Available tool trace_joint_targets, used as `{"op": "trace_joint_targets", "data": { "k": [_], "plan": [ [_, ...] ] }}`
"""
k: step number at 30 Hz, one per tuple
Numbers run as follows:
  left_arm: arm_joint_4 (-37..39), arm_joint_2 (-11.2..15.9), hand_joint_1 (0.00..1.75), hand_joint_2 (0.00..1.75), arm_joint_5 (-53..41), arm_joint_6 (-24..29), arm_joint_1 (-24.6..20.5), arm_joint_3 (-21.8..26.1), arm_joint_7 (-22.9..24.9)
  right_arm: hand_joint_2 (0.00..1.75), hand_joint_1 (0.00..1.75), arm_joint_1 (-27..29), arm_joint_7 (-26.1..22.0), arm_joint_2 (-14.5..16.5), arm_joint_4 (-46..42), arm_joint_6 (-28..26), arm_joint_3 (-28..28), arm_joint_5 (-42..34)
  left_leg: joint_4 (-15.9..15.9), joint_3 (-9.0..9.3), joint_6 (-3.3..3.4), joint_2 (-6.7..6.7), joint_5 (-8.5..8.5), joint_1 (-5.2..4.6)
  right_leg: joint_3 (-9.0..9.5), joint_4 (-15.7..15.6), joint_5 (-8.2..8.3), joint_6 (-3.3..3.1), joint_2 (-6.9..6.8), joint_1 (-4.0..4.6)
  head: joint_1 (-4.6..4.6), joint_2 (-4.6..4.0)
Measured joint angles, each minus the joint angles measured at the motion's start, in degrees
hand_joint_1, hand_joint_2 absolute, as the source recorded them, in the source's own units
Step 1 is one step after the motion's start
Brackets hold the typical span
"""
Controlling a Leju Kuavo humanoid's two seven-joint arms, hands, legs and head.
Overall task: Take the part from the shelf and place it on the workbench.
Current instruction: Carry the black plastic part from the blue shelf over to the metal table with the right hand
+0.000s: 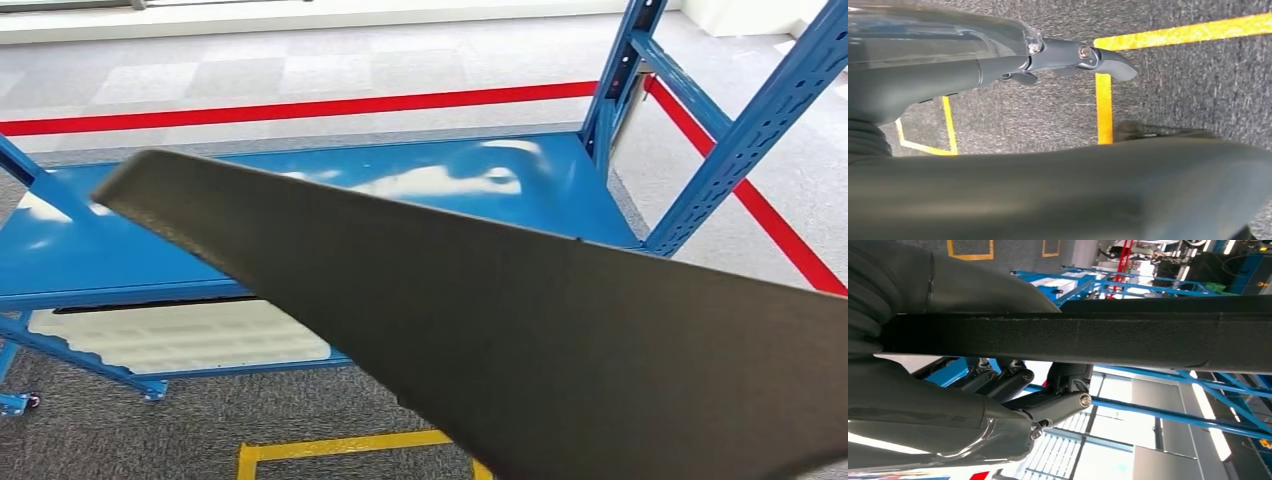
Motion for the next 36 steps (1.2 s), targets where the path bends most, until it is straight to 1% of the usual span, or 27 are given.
{"op": "trace_joint_targets", "data": {
  "k": [1,2,3,5,6,8,10,11,12,13,15,16,17,18,19,20,22,23,25,27,28,30,31,32,33,34,36],
  "plan": [
    [0.0,0.0,0.0,1.75,0.0,0.0,-0.1,0.0,-0.2,1.75,1.75,0.0,0.0,0.0,0.0,0.0,0.1,0.0,2.9,-0.36,-0.21,0.0,-1.15,0.14,-0.67,0.1,0.45,0.02,-0.13,0.0,0.0,0.0],
    [0.0,0.0,0.0,1.75,0.0,0.0,-0.1,0.0,-0.4,1.75,1.75,-0.1,0.0,0.0,0.1,0.0,0.2,0.0,4.1,0.03,-0.33,0.0,-1.11,0.26,-1.38,0.3,0.88,0.09,-0.21,-0.01,0.0,0.0],
    [0.0,0.0,0.0,1.75,0.0,-0.1,-0.2,0.0,-0.6,1.75,1.75,-0.3,0.0,0.0,0.1,0.0,0.2,0.0,3.2,1.38,-0.37,0.0,-0.01,0.35,-2.06,0.4,1.26,0.21,-0.25,-0.03,0.0,0.0],
    [0.0,0.1,0.0,1.75,0.1,-0.1,-0.4,0.0,-0.9,1.75,1.75,-0.9,0.0,0.2,0.4,0.2,0.3,0.0,-3.8,6.33,-0.17,-0.04,3.12,0.46,-3.12,0.8,1.86,0.56,-0.26,-0.06,0.0,0.01],
    [0.0,0.1,0.0,1.75,0.1,-0.1,-0.5,0.0,-1.1,1.75,1.75,-1.4,0.0,0.3,0.5,0.3,0.3,0.0,-7.7,8.77,0.03,-0.09,4.02,0.41,-3.49,0.9,2.18,0.86,-0.25,-0.01,0.01,0.0],
    [0.0,0.1,0.0,1.75,0.2,-0.1,-0.7,0.0,-1.2,1.75,1.75,-2.2,0.0,0.5,0.7,0.4,0.4,-0.1,-12.2,11.17,0.46,-0.2,4.39,0.13,-3.99,1.0,3.07,1.71,-0.3,-0.02,0.03,0.0],
    [0.0,0.1,0.0,1.75,0.3,-0.1,-0.7,0.0,-1.2,1.75,1.75,-3.0,0.0,0.6,1.0,0.5,0.6,-0.2,-13.0,11.03,1.1,-0.19,4.83,-0.07,-4.36,0.8,3.92,2.58,-0.29,-0.16,0.03,0.0],
    [0.0,0.1,0.0,1.75,0.4,-0.1,-0.8,0.0,-1.3,1.75,1.75,-3.3,0.0,0.7,1.1,0.5,0.6,-0.2,-13.4,10.83,1.44,-0.15,5.13,0.0,-4.64,1.0,3.56,2.86,-0.17,-0.22,0.03,0.0],
    [0.0,0.2,0.0,1.75,0.5,-0.2,-0.8,0.0,-1.3,1.75,1.75,-3.6,0.0,0.7,1.3,0.6,0.7,-0.2,-13.8,10.44,1.82,-0.1,5.47,0.11,-5.15,1.9,2.29,3.03,-0.03,-0.22,0.07,0.0],
    [0.0,0.2,0.0,1.75,0.6,-0.2,-0.9,0.0,-1.4,1.75,1.75,-3.9,0.0,0.7,1.5,0.7,0.7,-0.2,-14.1,9.9,2.18,-0.05,5.81,0.22,-5.9,3.9,0.1,3.14,0.11,-0.2,0.12,0.0],
    [0.0,0.2,0.0,1.75,0.8,-0.2,-0.9,0.0,-1.7,1.75,1.75,-4.5,0.1,0.8,1.9,1.0,0.8,-0.3,-13.7,8.37,2.71,-0.08,6.4,0.05,-7.69,10.7,-5.03,3.2,0.25,-0.2,0.21,0.01],
    [0.0,0.2,0.0,1.75,0.8,-0.1,-0.9,0.0,-1.8,1.75,1.75,-4.7,0.1,0.8,2.1,1.1,0.8,-0.3,-13.5,7.65,2.85,-0.15,6.71,-0.09,-8.25,14.1,-6.37,3.23,0.28,-0.18,0.22,0.01],
    [0.0,0.2,0.0,1.75,0.9,-0.1,-0.9,0.0,-1.9,1.75,1.75,-4.9,0.1,0.8,2.3,1.3,0.8,-0.3,-13.2,6.96,2.91,-0.27,6.98,-0.21,-8.25,16.2,-6.43,3.22,0.33,-0.16,0.22,0.01],
    [0.0,0.2,0.0,1.75,0.9,0.0,-0.9,0.0,-1.9,1.75,1.75,-5.0,0.1,0.9,2.5,1.4,0.8,-0.3,-12.9,6.35,2.89,-0.48,7.23,-0.31,-7.44,16.5,-5.29,3.15,0.4,-0.13,0.22,0.01],
    [0.0,0.2,0.0,1.75,1.0,0.1,-0.9,0.0,-1.9,1.75,1.75,-5.2,0.1,1.0,2.7,1.5,0.8,-0.3,-12.7,5.83,2.85,-0.76,7.49,-0.39,-5.66,14.5,-3.55,2.98,0.65,-0.09,0.22,0.01],
    [0.0,0.2,0.0,1.75,1.0,0.2,-0.9,0.0,-1.8,1.75,1.75,-5.3,0.1,1.0,2.8,1.6,0.8,-0.3,-12.4,5.39,2.76,-1.11,7.72,-0.43,-3.16,10.9,-2.01,2.65,1.33,-0.02,0.22,0.01],
    [0.0,0.2,0.0,1.75,1.1,0.3,-1.0,0.0,-1.8,1.75,1.75,-5.6,0.1,1.1,3.0,1.9,0.8,-0.3,-12.0,4.63,2.37,-1.86,8.27,-0.53,1.42,3.4,-0.91,1.94,3.44,0.03,0.2,0.0],
    [0.0,0.2,0.0,1.75,1.1,0.4,-1.1,0.0,-1.7,1.75,1.75,-5.8,0.2,1.2,3.1,2.1,0.8,-0.3,-11.9,4.32,2.09,-2.28,8.6,-0.46,2.55,1.4,-1.09,1.71,4.11,0.12,0.19,0.0],
    [0.0,0.3,0.0,1.75,1.1,0.6,-1.0,0.1,-1.3,1.75,1.75,-6.2,0.2,1.3,3.2,2.5,0.8,-0.3,-11.8,3.68,1.42,-3.25,9.33,-0.31,2.89,0.2,-1.3,1.59,3.62,0.2,0.22,0.0],
    [0.0,0.3,0.0,1.75,1.2,0.7,-0.9,0.1,-0.9,1.75,1.75,-6.6,0.2,1.6,3.4,2.7,0.8,-0.3,-10.7,2.57,0.76,-3.1,8.46,-0.29,2.72,-0.8,-1.31,1.11,2.42,-0.14,0.17,0.01],
    [0.0,0.4,0.0,1.75,1.2,0.7,-0.8,0.1,-0.8,1.75,1.75,-6.7,0.2,1.7,3.4,2.8,0.8,-0.3,-9.0,1.67,0.39,-2.6,7.0,-0.22,2.54,-1.3,-1.25,0.8,1.75,-0.37,0.13,0.02],
    [0.0,0.4,0.0,1.75,1.2,0.7,-0.9,0.1,-0.7,1.75,1.75,-6.7,0.3,1.9,3.6,2.8,0.8,-0.3,-2.8,-0.63,-0.39,-1.51,2.99,0.23,1.98,-1.4,-1.01,0.42,0.35,-0.42,0.06,0.01],
    [0.0,0.4,0.0,1.75,1.2,0.7,-0.9,0.2,-0.7,1.75,1.75,-6.7,0.3,1.9,3.8,2.9,0.8,-0.3,0.5,-1.62,-0.76,-1.32,1.62,0.46,1.78,-1.3,-0.92,0.43,-0.47,-0.42,0.04,0.01],
    [0.0,0.4,0.0,1.75,1.2,0.7,-0.8,0.2,-0.7,1.75,1.75,-6.7,0.3,2.0,3.9,2.9,0.8,-0.3,2.5,-1.99,-1.06,-1.2,1.17,0.69,1.62,-1.2,-0.86,0.46,-1.28,-0.43,0.04,0.0],
    [0.0,0.4,0.0,1.75,1.2,0.7,-0.7,0.2,-0.7,1.75,1.75,-6.7,0.4,2.0,4.0,2.9,0.9,-0.2,2.6,-1.49,-1.27,-1.04,1.74,0.89,1.48,-1.1,-0.85,0.52,-2.07,-0.45,0.04,0.0],
    [0.0,0.5,0.0,1.75,1.2,0.7,-0.7,0.2,-0.7,1.75,1.75,-6.7,0.4,2.1,4.0,2.9,0.9,-0.2,0.6,0.02,-1.4,-0.7,3.17,1.06,1.4,-0.9,-0.88,0.61,-2.79,-0.48,0.04,0.0],
    [0.0,0.5,0.0,1.75,1.2,0.7,-0.6,0.2,-0.7,1.75,1.75,-6.7,0.5,2.2,4.0,2.9,0.9,-0.2,-6.9,4.5,-1.36,1.14,6.11,1.02,1.4,-0.7,-1.0,0.98,-4.04,-0.44,0.03,0.0]
  ]
}}
